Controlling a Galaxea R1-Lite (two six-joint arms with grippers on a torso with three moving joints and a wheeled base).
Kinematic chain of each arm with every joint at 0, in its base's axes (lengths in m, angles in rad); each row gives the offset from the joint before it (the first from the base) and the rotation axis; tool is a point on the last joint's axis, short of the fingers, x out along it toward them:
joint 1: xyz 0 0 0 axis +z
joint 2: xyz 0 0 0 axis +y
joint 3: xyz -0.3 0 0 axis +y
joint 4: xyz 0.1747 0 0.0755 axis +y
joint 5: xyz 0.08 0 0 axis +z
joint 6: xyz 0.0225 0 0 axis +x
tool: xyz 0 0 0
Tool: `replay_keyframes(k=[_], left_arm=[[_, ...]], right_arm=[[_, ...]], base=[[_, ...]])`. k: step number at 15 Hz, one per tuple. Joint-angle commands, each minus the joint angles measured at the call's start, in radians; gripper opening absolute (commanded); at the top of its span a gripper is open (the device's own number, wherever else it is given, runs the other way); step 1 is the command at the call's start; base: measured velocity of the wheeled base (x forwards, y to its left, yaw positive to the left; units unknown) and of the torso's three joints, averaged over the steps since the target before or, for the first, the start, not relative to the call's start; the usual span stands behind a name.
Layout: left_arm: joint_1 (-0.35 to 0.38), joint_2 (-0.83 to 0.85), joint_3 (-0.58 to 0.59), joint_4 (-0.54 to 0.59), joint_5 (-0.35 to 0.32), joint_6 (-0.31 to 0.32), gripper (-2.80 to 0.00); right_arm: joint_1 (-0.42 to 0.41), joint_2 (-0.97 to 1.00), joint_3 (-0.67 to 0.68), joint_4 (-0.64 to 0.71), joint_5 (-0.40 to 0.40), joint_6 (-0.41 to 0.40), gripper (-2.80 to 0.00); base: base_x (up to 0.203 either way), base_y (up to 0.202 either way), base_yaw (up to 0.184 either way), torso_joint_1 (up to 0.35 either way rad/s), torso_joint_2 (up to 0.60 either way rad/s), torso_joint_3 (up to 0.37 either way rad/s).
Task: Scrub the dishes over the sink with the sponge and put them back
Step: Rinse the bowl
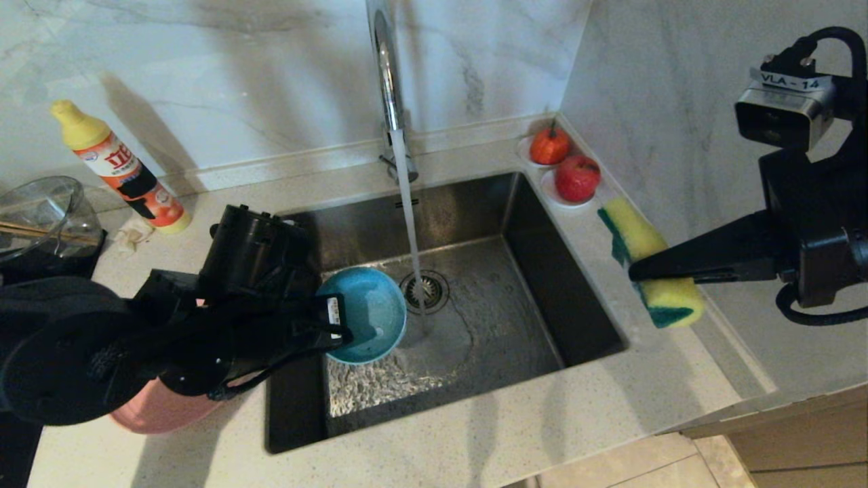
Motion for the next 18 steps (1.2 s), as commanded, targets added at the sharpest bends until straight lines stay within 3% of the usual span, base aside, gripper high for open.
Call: replay_keyframes(k=[1,6,10,14,18], left_arm=[[0.013,0.08,-0.098,0.042,-0.003,-0.074,-2.8],[0.025,0.205,-0.276,0.156,-0.01,-0.215,-2.8],[0.039,0.278,-0.343,0.178,-0.012,-0.283,-2.8],[0.042,0.332,-0.406,0.177,-0.012,-0.33,-2.8],[0.048,0.375,-0.427,0.176,-0.015,-0.335,-2.8]], right_arm=[[0.001,-0.008,0.019,0.004,0.003,0.003,-2.8],[0.003,-0.006,0.049,0.001,0.005,-0.003,-2.8],[0.004,-0.003,0.058,0.001,0.005,-0.003,-2.8],[0.004,-0.003,0.06,0.001,0.005,-0.003,-2.8],[0.004,-0.005,0.063,0.001,0.005,-0.003,-2.8]], base=[[0.0,0.0,0.0,0.0,0.0,0.0],[0.0,0.0,0.0,0.0,0.0,0.0],[0.0,0.0,0.0,0.0,0.0,0.0],[0.0,0.0,0.0,0.0,0.0,0.0],[0.0,0.0,0.0,0.0,0.0,0.0]])
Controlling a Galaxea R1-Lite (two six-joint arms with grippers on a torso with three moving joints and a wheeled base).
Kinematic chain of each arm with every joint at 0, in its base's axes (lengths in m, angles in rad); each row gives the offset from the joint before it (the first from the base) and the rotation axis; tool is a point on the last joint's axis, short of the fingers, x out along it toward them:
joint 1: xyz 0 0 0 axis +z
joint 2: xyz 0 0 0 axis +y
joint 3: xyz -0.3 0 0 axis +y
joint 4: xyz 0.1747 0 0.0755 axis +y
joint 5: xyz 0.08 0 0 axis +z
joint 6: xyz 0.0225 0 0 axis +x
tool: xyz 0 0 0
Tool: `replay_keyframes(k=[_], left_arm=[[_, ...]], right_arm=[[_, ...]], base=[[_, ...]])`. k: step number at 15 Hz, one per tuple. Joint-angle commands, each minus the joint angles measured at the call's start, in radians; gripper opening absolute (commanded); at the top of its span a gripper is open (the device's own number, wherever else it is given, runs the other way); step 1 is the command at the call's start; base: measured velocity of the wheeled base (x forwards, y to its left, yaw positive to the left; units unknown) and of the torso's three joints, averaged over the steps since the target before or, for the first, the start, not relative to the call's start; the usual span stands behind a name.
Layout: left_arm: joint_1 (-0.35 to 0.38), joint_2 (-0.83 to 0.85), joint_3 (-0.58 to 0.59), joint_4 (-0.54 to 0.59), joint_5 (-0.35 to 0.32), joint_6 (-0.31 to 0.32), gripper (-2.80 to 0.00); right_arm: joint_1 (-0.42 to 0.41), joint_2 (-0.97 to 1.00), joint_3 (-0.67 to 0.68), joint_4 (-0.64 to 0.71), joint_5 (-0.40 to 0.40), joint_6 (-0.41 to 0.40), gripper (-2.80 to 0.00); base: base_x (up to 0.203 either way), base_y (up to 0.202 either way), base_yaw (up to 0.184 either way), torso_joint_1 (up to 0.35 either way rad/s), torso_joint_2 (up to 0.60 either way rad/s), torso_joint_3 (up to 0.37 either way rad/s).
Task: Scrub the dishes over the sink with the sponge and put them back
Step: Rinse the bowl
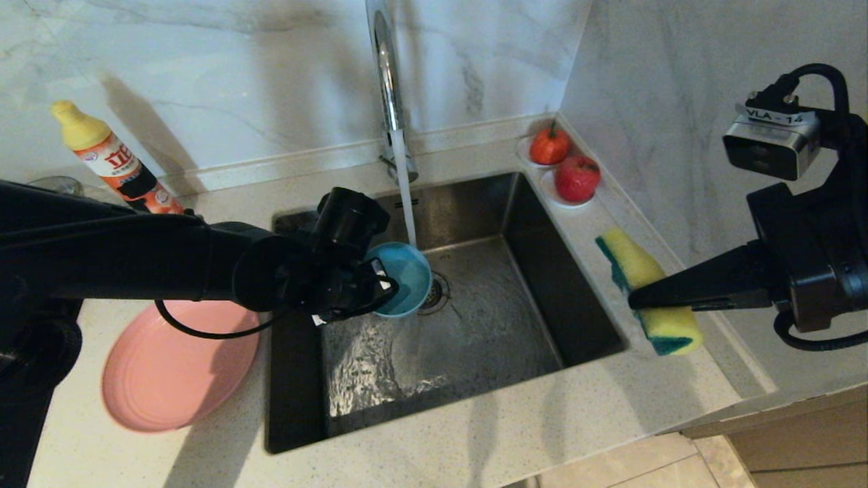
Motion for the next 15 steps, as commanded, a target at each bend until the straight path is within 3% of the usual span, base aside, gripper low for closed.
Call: replay_keyframes(k=[1,3,15], left_arm=[[0.006,0.032,-0.01,0.0,-0.017,-0.006,-2.8],[0.021,0.032,-0.014,0.0,-0.054,-0.02,-2.8],[0.059,0.026,-0.039,0.015,-0.078,-0.078,-2.8]], right_arm=[[0.0,0.003,0.001,0.004,0.002,0.003,-2.8],[0.0,0.002,0.001,0.004,0.002,0.003,-2.8],[0.0,-0.023,0.026,0.004,0.004,0.003,-2.8]], base=[[0.0,0.0,0.0,0.0,0.0,0.0],[0.0,0.0,0.0,0.0,0.0,0.0],[0.0,0.0,0.0,0.0,0.0,0.0]])
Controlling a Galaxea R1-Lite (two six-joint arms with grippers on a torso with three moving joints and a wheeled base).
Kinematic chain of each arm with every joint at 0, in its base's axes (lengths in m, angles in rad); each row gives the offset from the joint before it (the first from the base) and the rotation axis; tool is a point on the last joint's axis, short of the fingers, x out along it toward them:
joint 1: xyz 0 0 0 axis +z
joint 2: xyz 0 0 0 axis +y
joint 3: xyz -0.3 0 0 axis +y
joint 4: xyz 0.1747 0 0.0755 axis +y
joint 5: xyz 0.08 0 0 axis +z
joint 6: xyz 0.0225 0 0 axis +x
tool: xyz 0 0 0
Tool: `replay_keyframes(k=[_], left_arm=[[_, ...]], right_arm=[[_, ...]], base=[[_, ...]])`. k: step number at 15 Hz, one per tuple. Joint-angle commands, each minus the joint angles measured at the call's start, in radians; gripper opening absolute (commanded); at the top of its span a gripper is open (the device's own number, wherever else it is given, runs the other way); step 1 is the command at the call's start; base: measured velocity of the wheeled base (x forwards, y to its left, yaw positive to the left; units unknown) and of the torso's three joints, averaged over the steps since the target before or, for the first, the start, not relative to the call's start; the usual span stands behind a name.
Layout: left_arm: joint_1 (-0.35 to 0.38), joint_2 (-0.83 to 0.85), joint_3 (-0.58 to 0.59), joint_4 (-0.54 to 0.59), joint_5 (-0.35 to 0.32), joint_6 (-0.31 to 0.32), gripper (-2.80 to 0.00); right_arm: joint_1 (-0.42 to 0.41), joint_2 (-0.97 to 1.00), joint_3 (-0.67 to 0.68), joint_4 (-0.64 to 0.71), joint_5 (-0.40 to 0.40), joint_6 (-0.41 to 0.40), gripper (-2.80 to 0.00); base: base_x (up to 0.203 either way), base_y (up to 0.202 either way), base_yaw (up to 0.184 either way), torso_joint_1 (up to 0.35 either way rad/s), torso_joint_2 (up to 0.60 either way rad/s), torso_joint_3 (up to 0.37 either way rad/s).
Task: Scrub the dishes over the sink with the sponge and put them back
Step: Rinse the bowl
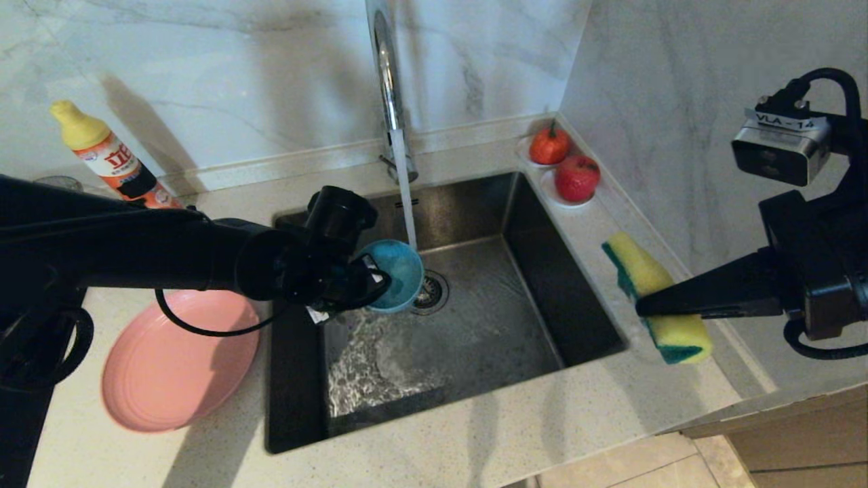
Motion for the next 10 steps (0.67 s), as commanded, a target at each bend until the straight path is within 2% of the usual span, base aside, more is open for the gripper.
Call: replay_keyframes(k=[1,7,10], left_arm=[[0.006,-0.004,-0.005,-0.001,0.002,-0.013,-2.8],[0.027,-0.012,-0.038,-0.012,-0.005,-0.096,-2.8],[0.042,-0.012,-0.049,-0.011,-0.025,-0.114,-2.8]], right_arm=[[0.0,-0.004,0.003,0.004,0.002,0.003,-2.8],[0.0,-0.002,0.008,0.004,0.004,0.003,-2.8],[0.0,-0.005,0.053,-0.071,0.005,0.002,-2.8]], base=[[0.0,0.0,0.0,0.0,0.0,0.0],[0.0,0.0,0.0,0.0,0.0,0.0],[0.0,0.0,0.0,0.0,0.0,0.0]])
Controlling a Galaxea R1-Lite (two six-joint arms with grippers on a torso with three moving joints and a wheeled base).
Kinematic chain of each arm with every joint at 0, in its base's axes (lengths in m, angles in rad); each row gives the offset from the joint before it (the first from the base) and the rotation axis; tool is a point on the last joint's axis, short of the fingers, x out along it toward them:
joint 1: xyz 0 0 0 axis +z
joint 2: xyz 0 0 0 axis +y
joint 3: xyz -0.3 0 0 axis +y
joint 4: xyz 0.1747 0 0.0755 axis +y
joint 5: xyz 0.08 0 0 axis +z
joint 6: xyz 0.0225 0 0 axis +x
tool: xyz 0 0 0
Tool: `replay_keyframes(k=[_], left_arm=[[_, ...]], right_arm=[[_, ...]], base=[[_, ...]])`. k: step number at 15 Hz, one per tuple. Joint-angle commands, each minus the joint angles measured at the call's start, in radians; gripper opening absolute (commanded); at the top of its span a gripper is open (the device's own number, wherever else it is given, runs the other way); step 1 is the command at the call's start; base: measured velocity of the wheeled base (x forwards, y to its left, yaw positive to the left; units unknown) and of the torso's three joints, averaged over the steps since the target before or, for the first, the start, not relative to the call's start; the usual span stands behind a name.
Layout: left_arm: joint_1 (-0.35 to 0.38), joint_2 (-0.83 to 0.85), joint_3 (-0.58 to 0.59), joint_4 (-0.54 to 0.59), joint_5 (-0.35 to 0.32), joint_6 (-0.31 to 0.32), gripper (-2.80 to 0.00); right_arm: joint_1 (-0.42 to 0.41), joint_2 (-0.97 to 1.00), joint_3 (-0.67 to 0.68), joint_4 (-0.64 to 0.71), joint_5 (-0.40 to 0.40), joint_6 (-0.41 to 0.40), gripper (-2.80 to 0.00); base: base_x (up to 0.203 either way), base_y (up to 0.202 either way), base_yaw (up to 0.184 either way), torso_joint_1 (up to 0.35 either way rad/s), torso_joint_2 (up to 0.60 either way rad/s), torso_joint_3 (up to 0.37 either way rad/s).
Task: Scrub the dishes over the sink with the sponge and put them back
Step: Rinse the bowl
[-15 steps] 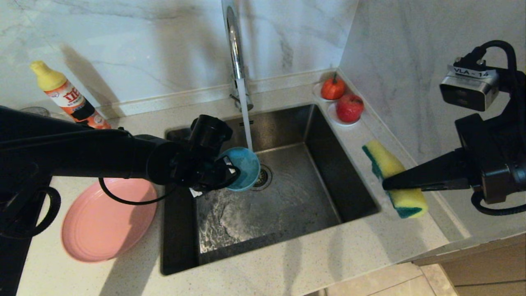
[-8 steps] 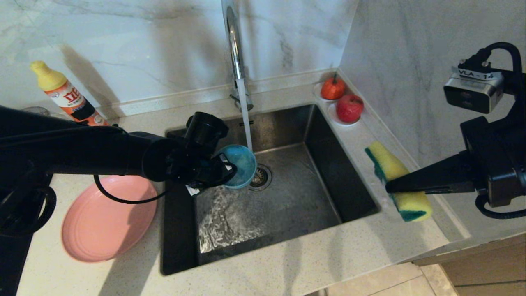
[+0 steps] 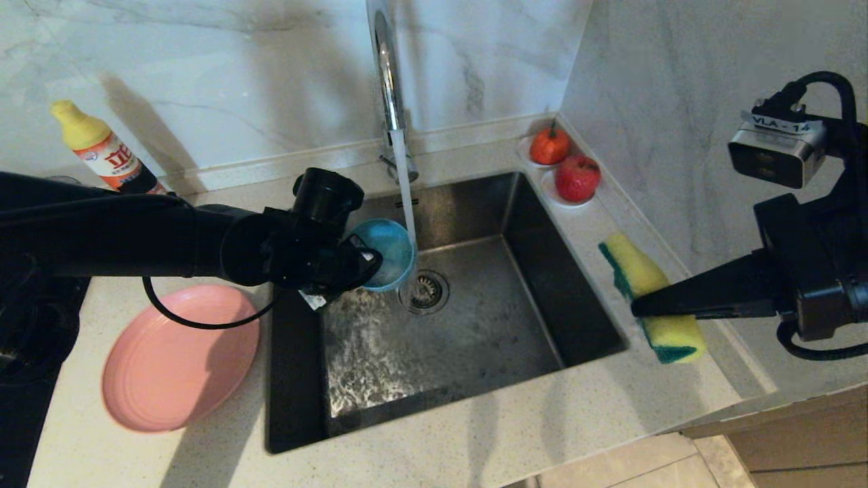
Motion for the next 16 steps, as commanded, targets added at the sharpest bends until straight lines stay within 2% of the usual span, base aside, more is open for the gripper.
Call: replay_keyframes(k=[1,8,12,16], left_arm=[[0.006,-0.003,-0.004,0.0,-0.013,-0.009,-2.8],[0.03,0.008,-0.039,0.0,-0.016,-0.057,-2.8],[0.028,0.024,-0.094,0.008,-0.026,-0.059,-2.8],[0.027,0.039,-0.094,0.012,-0.045,-0.062,-2.8]], right_arm=[[0.0,-0.003,0.038,-0.06,0.004,0.006,-2.8],[0.0,-0.014,0.051,-0.075,0.005,0.005,-2.8],[0.0,-0.02,0.048,-0.077,0.003,0.007,-2.8],[0.0,-0.021,0.045,-0.077,0.003,0.005,-2.8]], base=[[0.0,0.0,0.0,0.0,0.0,0.0],[0.0,0.0,0.0,0.0,0.0,0.0],[0.0,0.0,0.0,0.0,0.0,0.0],[0.0,0.0,0.0,0.0,0.0,0.0]])
